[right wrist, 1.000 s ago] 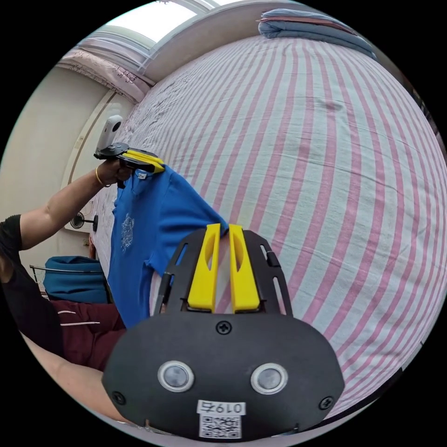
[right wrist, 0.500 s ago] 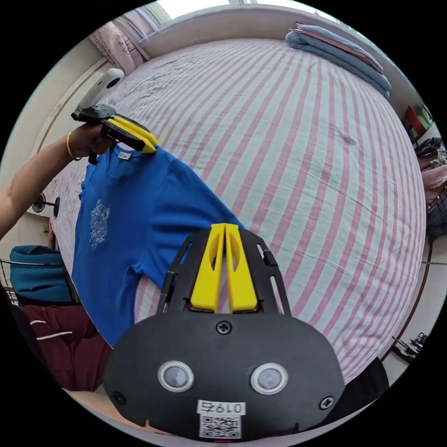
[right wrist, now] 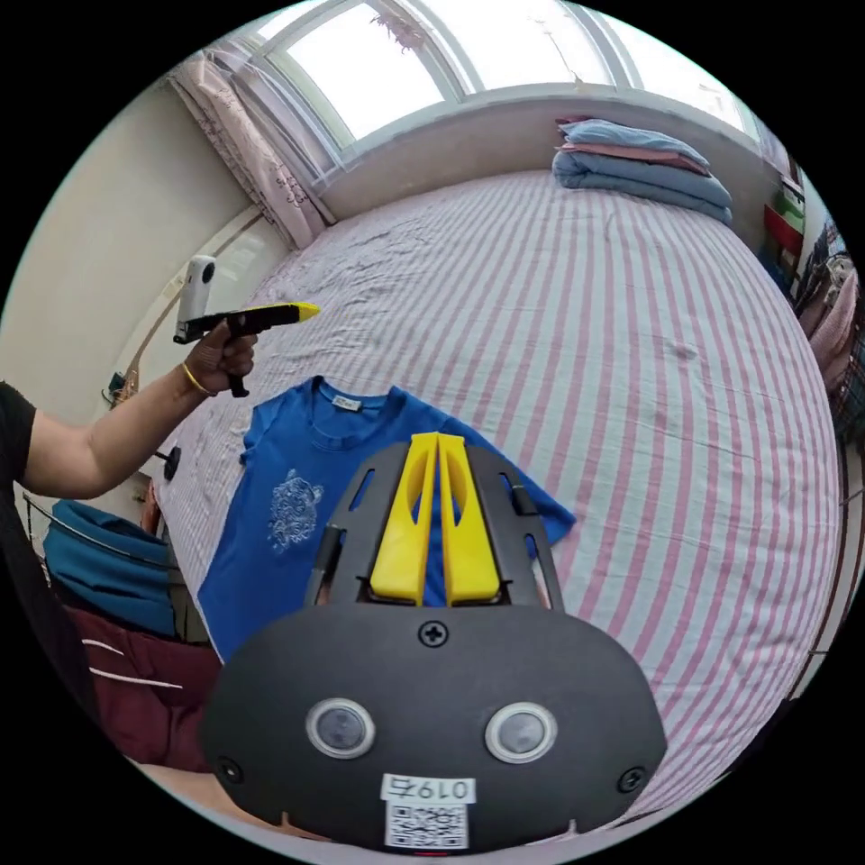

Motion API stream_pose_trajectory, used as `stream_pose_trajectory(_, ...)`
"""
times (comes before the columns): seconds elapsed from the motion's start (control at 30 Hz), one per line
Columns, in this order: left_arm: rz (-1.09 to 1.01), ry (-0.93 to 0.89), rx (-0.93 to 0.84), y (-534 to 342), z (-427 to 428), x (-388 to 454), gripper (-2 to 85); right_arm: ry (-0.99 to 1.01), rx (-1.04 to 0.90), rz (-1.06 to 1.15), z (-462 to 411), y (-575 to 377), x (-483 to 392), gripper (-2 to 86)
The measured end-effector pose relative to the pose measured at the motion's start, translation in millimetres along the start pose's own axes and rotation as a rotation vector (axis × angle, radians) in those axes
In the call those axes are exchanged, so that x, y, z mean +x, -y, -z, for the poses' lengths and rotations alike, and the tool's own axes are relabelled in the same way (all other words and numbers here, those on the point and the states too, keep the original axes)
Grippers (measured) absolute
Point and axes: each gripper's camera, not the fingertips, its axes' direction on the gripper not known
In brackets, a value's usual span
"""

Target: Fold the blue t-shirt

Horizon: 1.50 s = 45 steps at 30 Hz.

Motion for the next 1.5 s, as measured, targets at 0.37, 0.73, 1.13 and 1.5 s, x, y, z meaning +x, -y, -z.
stream_pose_trajectory(0.37, 0.633, 0.292, 0.062, -282.0, 146.0, -110.1, 2.1, 0.212, -0.156, 0.215, -200.0, 90.0, -131.1, 7.9)
stream_pose_trajectory(0.73, 0.466, 0.288, -0.073, -344.9, 110.1, -138.7, 0.9, -0.007, -0.372, 0.506, -336.3, 94.6, -223.2, 7.2)
stream_pose_trajectory(1.13, 0.457, 0.256, -0.095, -406.2, 113.6, -167.8, 0.8, 0.128, -0.293, 0.328, -357.0, 80.6, -217.2, 10.0)
stream_pose_trajectory(1.5, 0.505, 0.254, -0.062, -449.0, 112.9, -197.4, 0.9, 0.175, -0.412, 0.409, -379.4, 39.6, -245.4, 0.9)
